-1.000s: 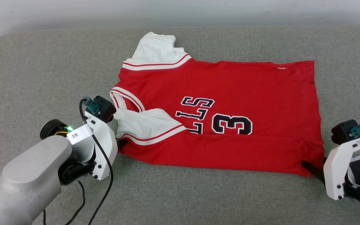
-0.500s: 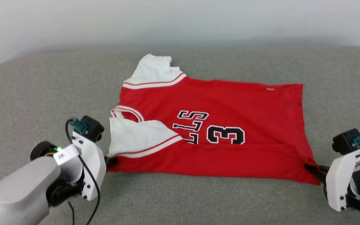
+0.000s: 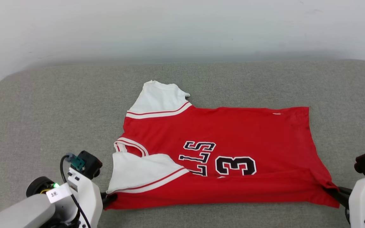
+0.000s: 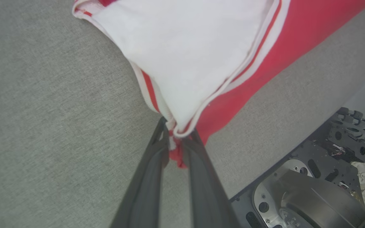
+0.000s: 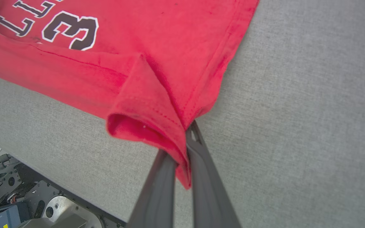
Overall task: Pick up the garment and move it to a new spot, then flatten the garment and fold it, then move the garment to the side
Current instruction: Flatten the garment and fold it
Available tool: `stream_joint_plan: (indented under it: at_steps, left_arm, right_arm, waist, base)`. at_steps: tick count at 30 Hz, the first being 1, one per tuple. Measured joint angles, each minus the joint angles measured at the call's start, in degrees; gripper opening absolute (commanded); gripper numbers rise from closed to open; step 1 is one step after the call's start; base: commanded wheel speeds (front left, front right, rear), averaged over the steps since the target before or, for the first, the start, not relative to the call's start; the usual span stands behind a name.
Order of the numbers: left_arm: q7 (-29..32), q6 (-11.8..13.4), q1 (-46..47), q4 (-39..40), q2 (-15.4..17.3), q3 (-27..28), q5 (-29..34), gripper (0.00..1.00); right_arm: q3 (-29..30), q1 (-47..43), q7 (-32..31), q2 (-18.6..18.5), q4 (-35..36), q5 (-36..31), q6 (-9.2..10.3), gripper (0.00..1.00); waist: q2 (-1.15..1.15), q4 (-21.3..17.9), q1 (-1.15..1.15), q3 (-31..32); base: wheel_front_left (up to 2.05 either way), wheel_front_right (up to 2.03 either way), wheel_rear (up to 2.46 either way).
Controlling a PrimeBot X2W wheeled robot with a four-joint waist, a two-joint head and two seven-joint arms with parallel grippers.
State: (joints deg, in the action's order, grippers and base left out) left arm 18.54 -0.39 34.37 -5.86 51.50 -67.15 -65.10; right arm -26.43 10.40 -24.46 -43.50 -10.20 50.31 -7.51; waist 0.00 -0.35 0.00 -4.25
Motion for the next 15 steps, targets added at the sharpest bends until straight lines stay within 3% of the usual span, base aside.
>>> stream_joint_plan:
  at_steps: [9,15]
  left_arm:
    - [-0.1,1.8,-2.6,1.6,-0.1,-0.8,-1.2,0.0]
    - [-0.2,1.2,-3.0,-3.6,-2.5,-1.3,-1.7,0.0]
  right_arm:
    - [4.6,-3.6,-2.8,1.5,0.8,-0.4,0.0,0.0]
    - [4.7,-3.5,-2.0,5.1,-3.9,-2.2,0.0,0.0]
  waist:
    - [0.0,0.3,0.0,-1.0]
    - [0.0,0.2,0.0,-2.8]
  base:
    - [0.0,0.0,0.0]
    - [0.0,0.0,0.0]
